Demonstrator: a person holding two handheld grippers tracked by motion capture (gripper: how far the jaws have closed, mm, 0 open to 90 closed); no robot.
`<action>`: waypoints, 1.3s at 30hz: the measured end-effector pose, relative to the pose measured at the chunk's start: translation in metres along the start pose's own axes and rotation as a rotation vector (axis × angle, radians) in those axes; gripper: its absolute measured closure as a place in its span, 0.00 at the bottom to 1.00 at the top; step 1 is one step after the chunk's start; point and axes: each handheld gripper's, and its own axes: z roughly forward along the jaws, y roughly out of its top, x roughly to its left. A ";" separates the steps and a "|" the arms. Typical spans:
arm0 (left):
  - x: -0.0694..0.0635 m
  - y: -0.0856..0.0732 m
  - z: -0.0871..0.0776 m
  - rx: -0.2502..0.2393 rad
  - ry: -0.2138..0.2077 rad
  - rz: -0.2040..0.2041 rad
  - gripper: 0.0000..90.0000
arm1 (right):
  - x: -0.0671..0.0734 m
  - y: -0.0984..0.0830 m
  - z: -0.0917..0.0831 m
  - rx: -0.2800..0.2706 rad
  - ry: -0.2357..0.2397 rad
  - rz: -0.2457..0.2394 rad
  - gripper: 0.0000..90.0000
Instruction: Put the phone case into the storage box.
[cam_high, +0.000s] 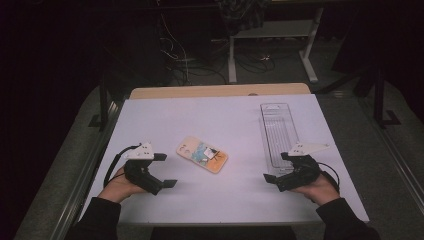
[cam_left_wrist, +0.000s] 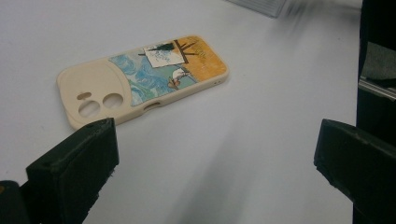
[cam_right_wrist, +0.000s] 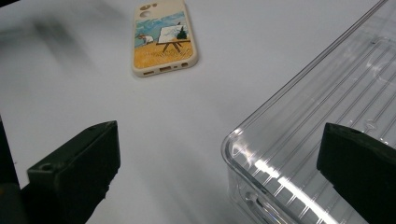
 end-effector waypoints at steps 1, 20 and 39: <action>0.000 0.000 0.000 0.000 0.000 0.000 0.00 | 0.000 0.001 -0.001 -0.003 0.001 0.000 0.00; 0.000 0.001 0.002 0.006 0.003 -0.014 0.00 | 0.010 0.027 0.006 -0.049 0.060 -0.005 0.00; 0.002 0.004 0.006 -0.001 0.012 -0.025 0.00 | 0.035 0.045 0.038 -0.047 0.145 -0.042 0.00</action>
